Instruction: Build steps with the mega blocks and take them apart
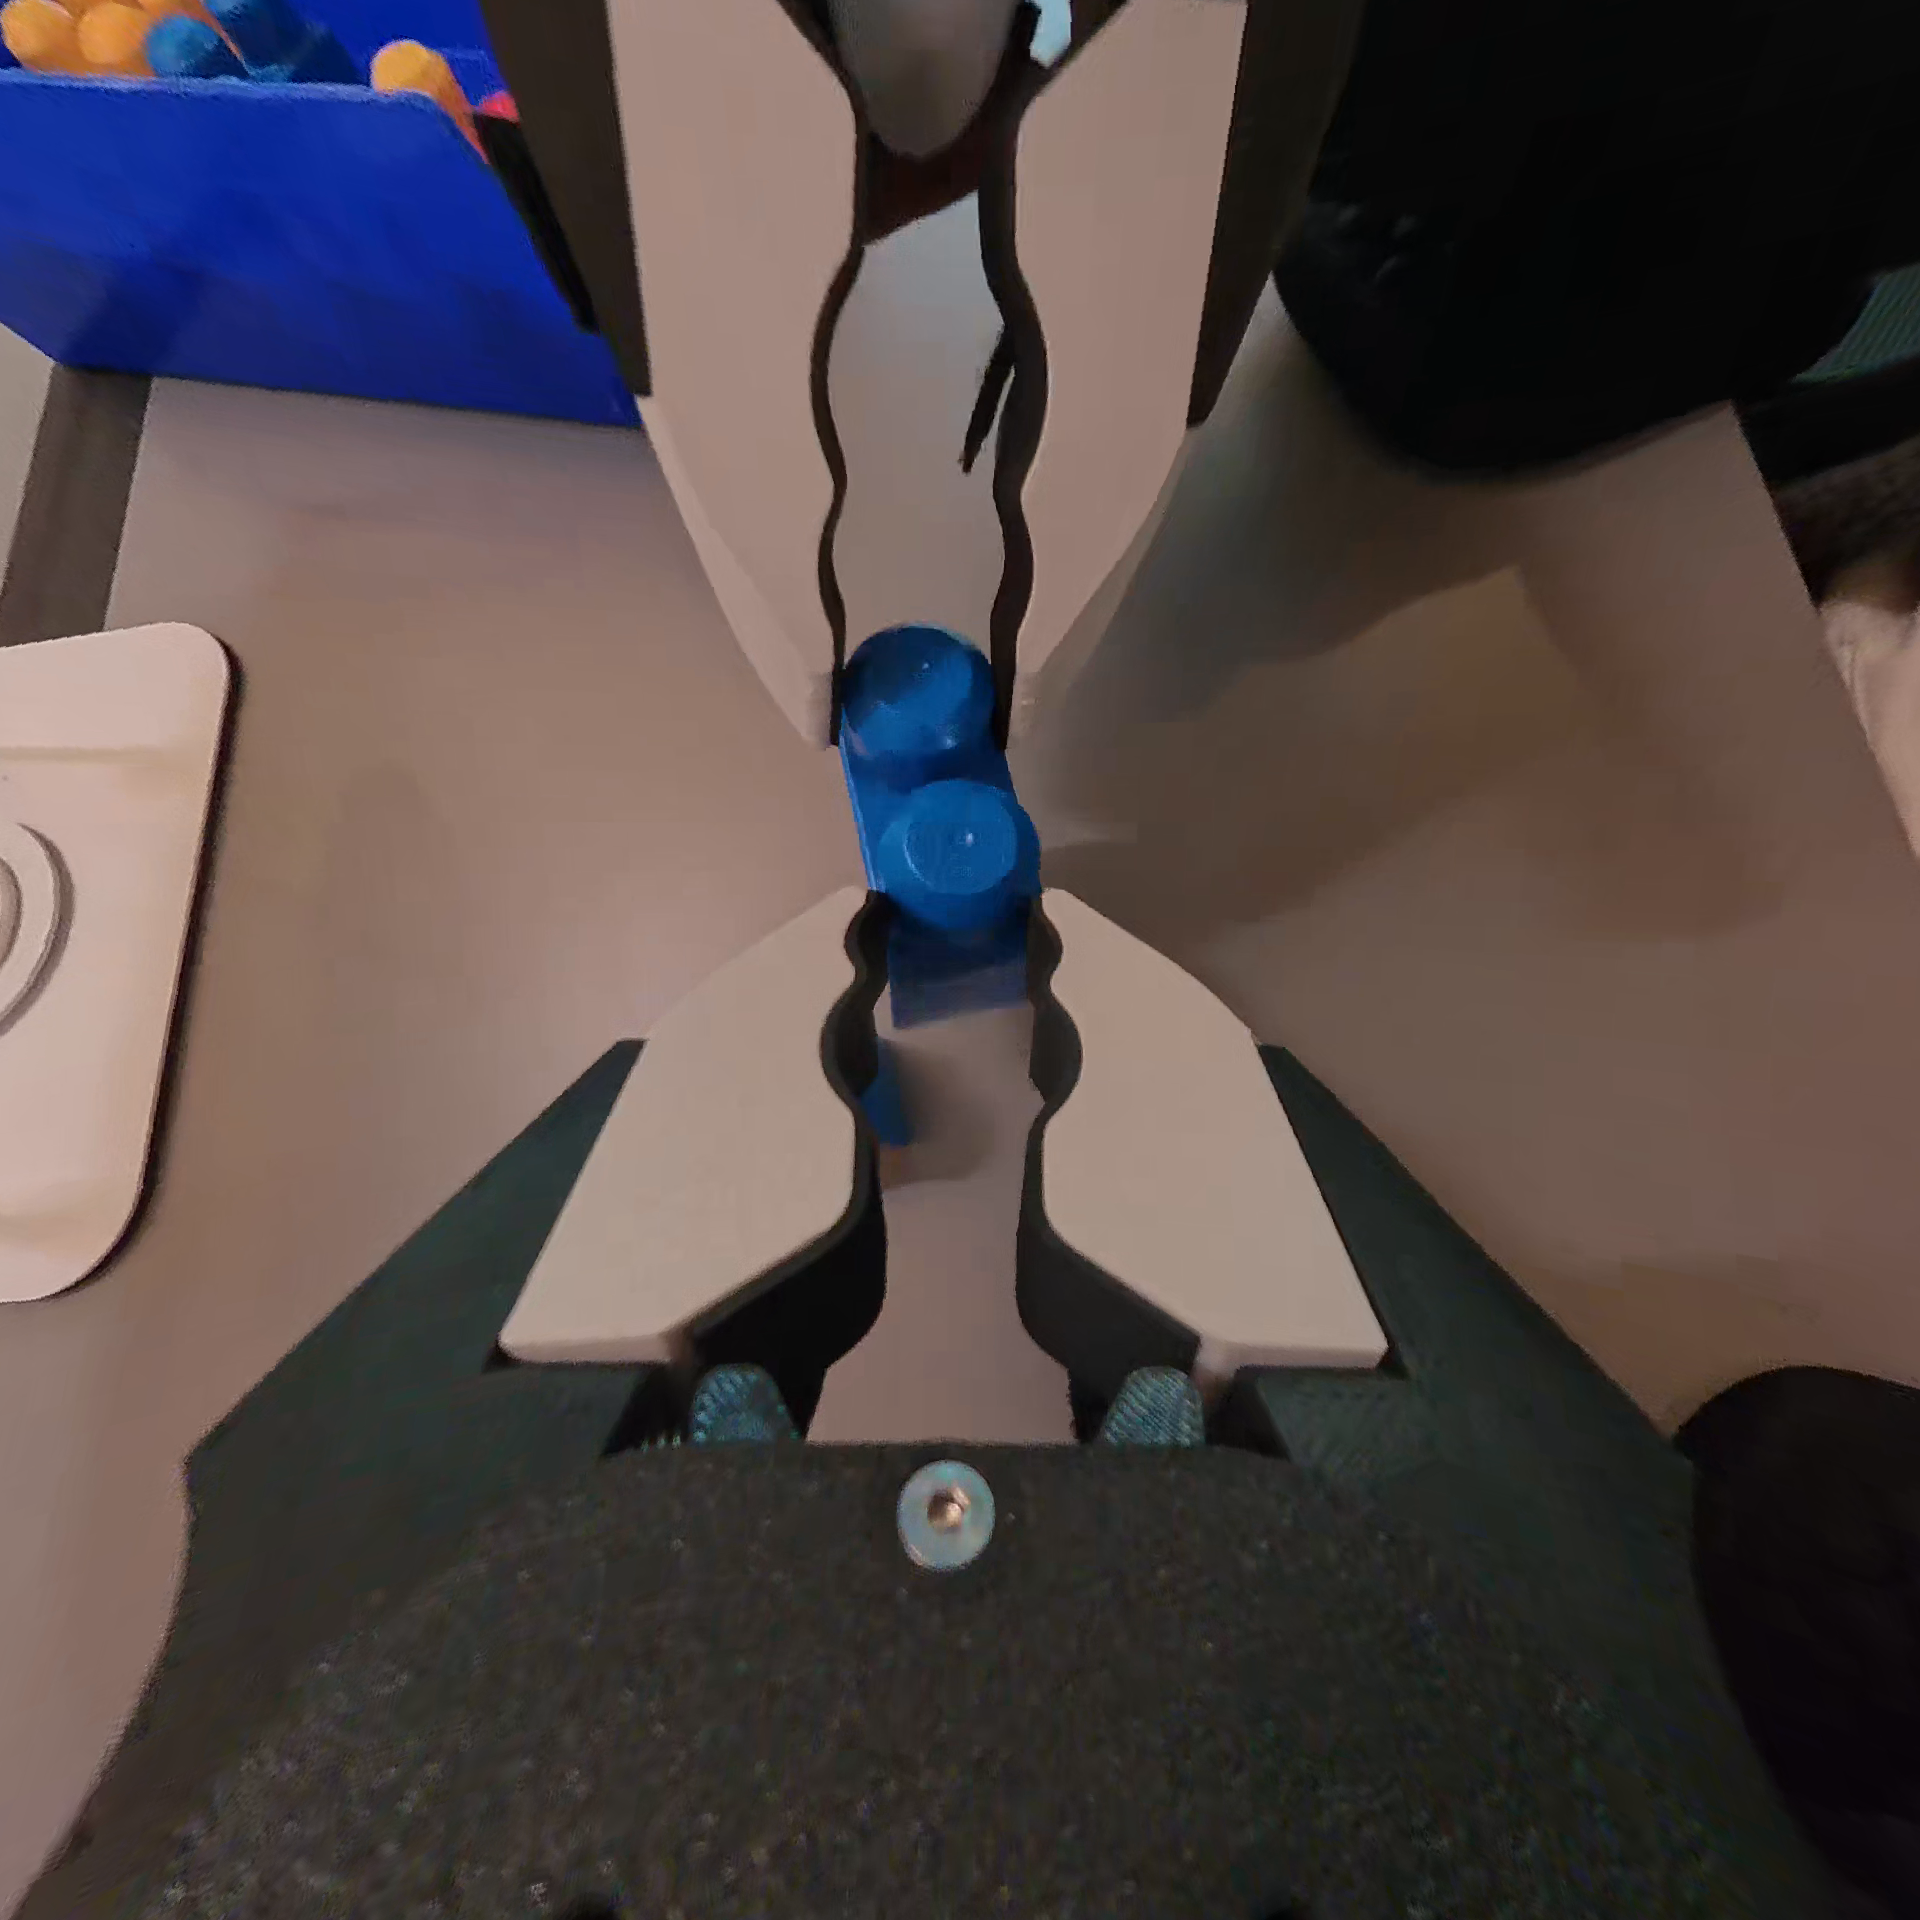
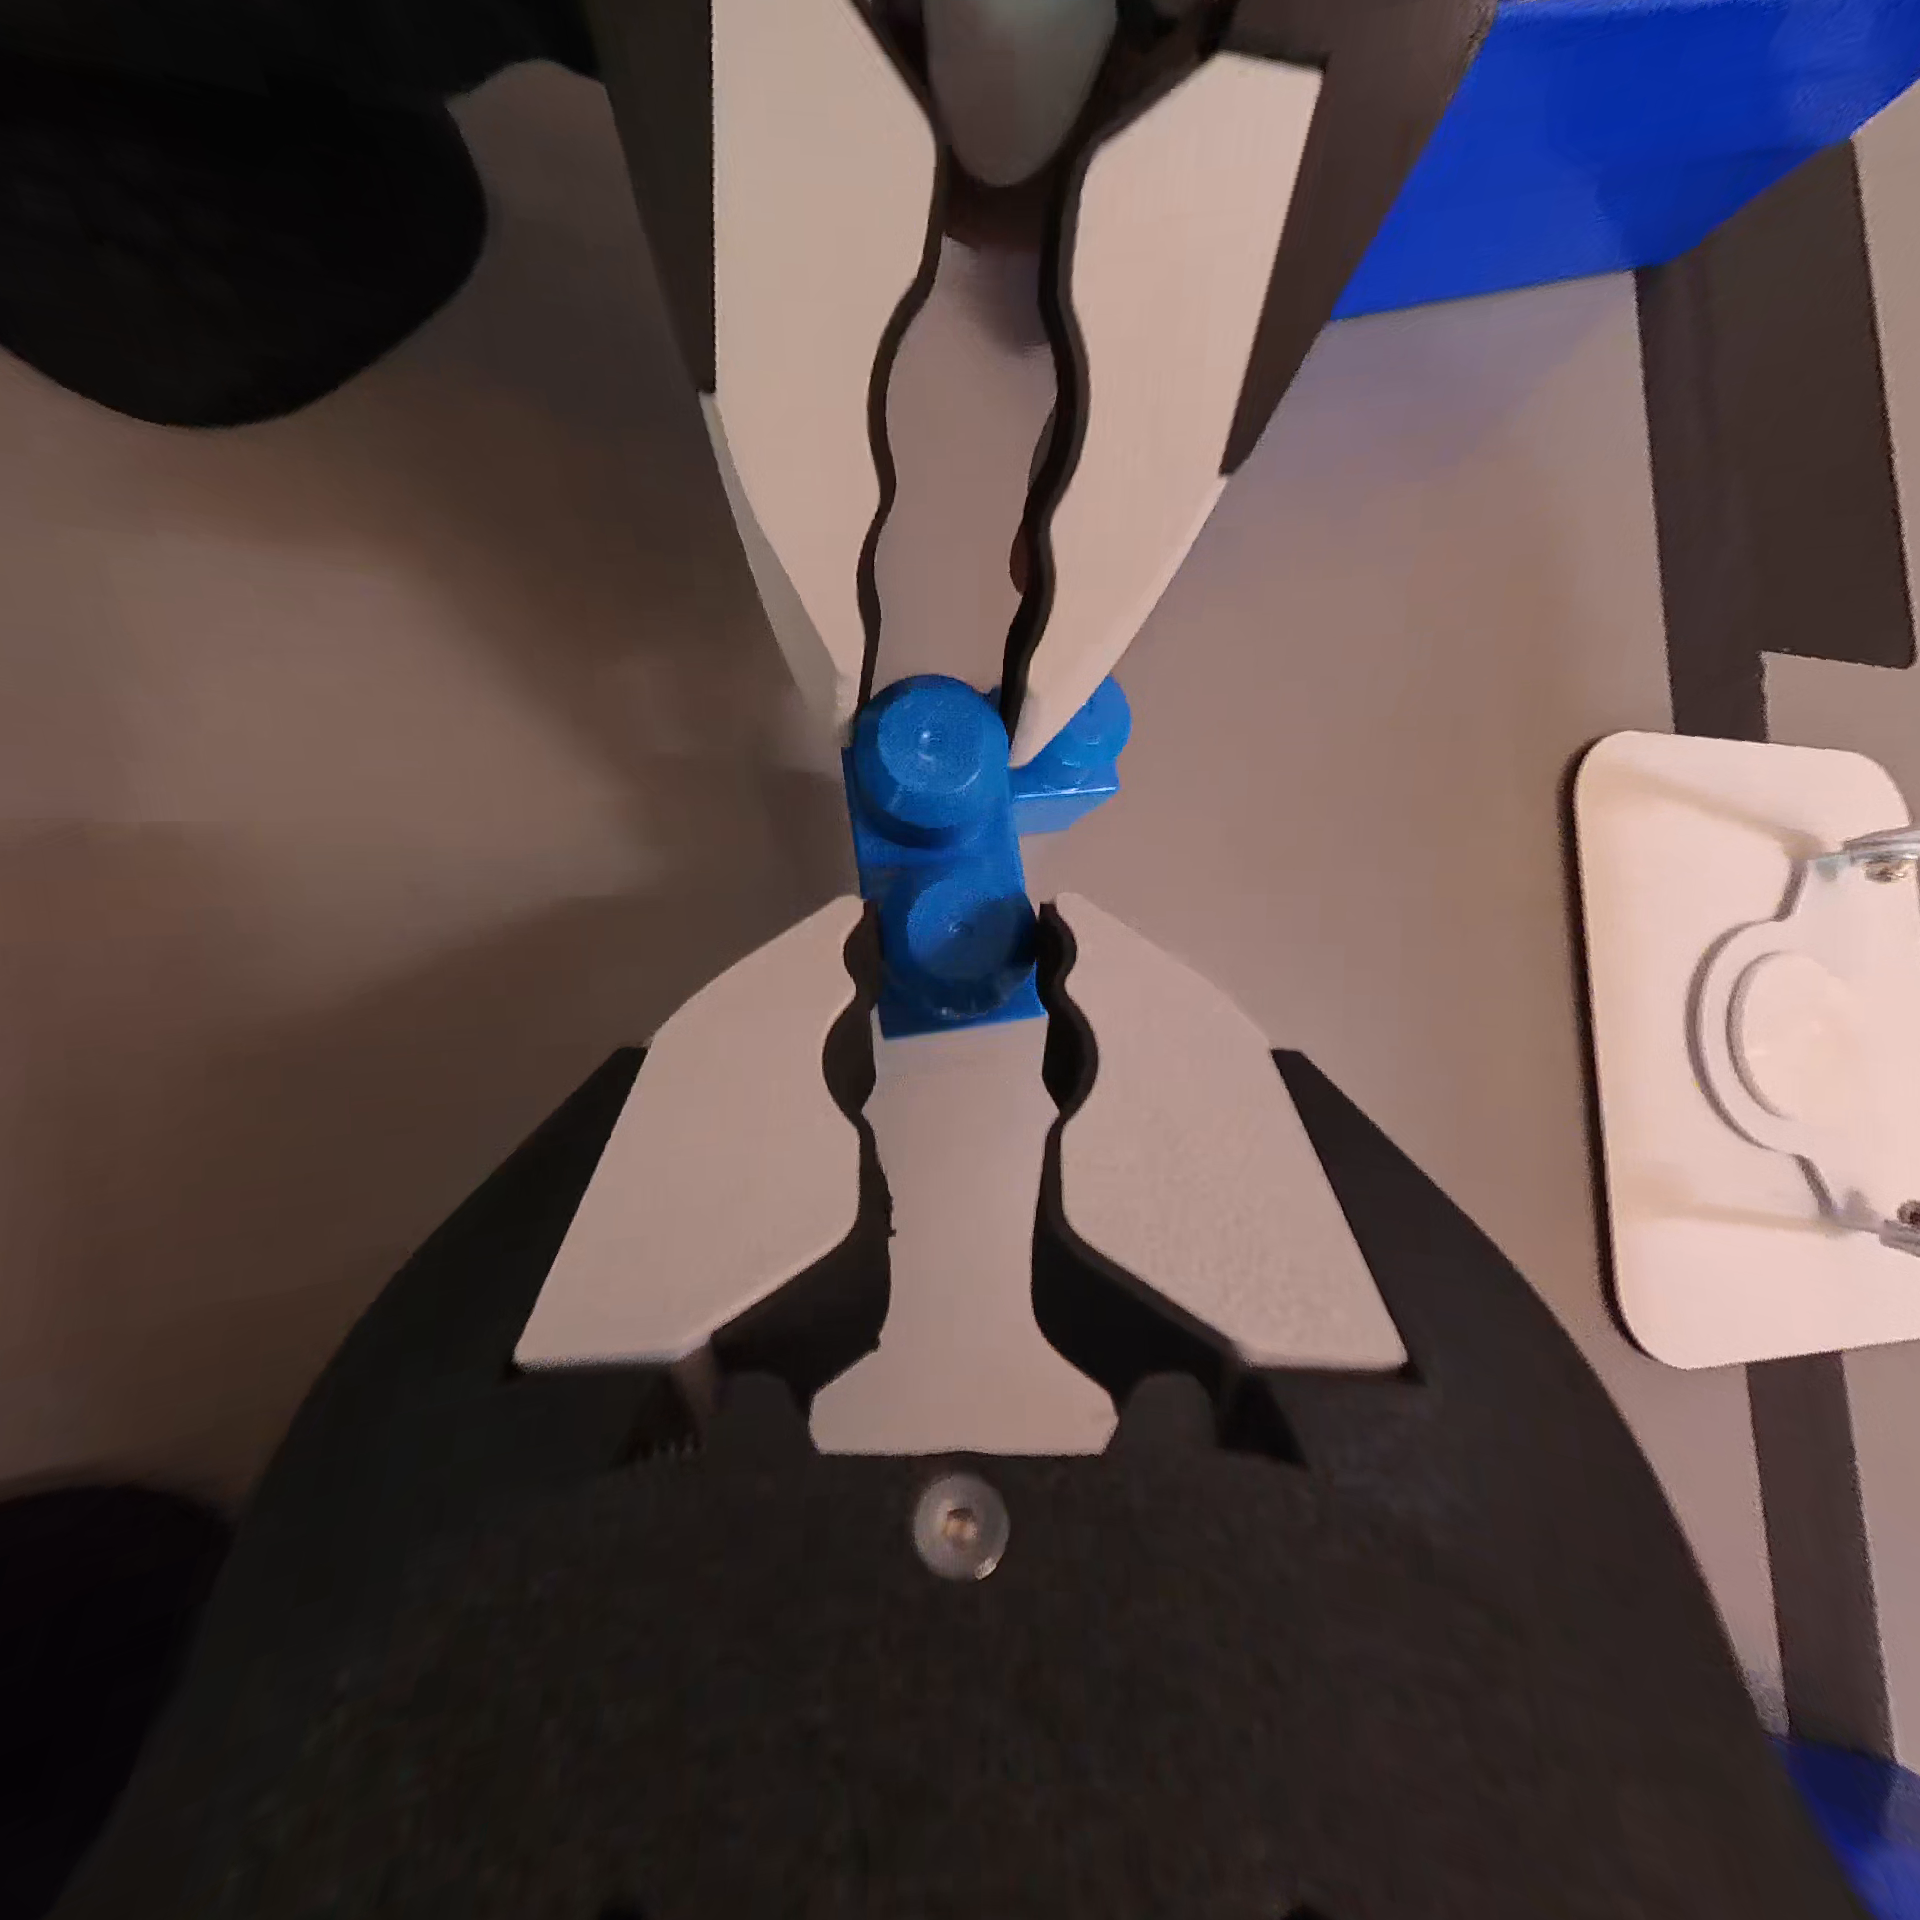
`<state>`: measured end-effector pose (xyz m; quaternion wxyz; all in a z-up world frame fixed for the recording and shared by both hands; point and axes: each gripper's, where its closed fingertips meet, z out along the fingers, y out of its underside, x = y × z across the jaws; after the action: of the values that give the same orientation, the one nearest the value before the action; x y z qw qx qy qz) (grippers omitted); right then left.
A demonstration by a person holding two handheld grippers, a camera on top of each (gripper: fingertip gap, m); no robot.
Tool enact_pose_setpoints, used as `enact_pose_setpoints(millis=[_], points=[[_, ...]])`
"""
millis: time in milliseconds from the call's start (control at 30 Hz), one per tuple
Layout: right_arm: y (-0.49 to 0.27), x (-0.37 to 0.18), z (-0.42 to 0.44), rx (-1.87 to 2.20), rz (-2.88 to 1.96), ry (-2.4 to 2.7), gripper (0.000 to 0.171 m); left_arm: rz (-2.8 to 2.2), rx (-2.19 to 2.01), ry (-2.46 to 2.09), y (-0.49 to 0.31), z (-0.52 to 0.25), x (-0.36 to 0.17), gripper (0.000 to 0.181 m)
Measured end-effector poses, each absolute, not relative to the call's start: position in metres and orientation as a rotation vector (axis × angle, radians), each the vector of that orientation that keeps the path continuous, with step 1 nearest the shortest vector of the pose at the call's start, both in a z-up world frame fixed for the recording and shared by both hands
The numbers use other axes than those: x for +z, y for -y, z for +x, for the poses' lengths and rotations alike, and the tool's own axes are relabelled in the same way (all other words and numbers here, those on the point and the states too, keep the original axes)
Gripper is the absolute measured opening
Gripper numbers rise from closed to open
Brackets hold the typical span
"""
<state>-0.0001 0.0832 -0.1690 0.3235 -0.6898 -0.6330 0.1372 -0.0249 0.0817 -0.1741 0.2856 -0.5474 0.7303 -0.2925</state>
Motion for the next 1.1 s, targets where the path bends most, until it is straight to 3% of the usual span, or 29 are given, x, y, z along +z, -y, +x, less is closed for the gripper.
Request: enact_pose_setpoints(millis=[200,333,433,633,767,1100], points=[[-0.085,-0.137,0.012,0.399,-1.788,1.605,0.028,-1.341,-0.897,-1.773,-0.086,-0.020,-0.136,0.023],[-0.104,-0.100,0.064,0.349,-1.808,1.549,0.029,-1.302,-0.988,-1.536,-0.105,-0.021,-0.103,0.036],[-0.130,-0.065,0.123,0.292,-1.847,1.445,0.029,-1.248,-1.099,-1.348,-0.117,-0.028,-0.076,0.031],[-0.184,-0.026,0.237,0.193,-1.956,1.142,0.028,-1.156,-1.163,-1.030,-0.146,-0.054,-0.038,0.003],[-0.209,-0.049,0.293,0.098,-2.055,1.005,0.029,-1.152,-1.124,-0.955,-0.158,-0.065,-0.033,0.000],[-0.218,-0.168,0.360,0.015,-2.385,0.934,0.029,-1.178,-1.093,-0.879,-0.173,-0.077,-0.035,0.000]])
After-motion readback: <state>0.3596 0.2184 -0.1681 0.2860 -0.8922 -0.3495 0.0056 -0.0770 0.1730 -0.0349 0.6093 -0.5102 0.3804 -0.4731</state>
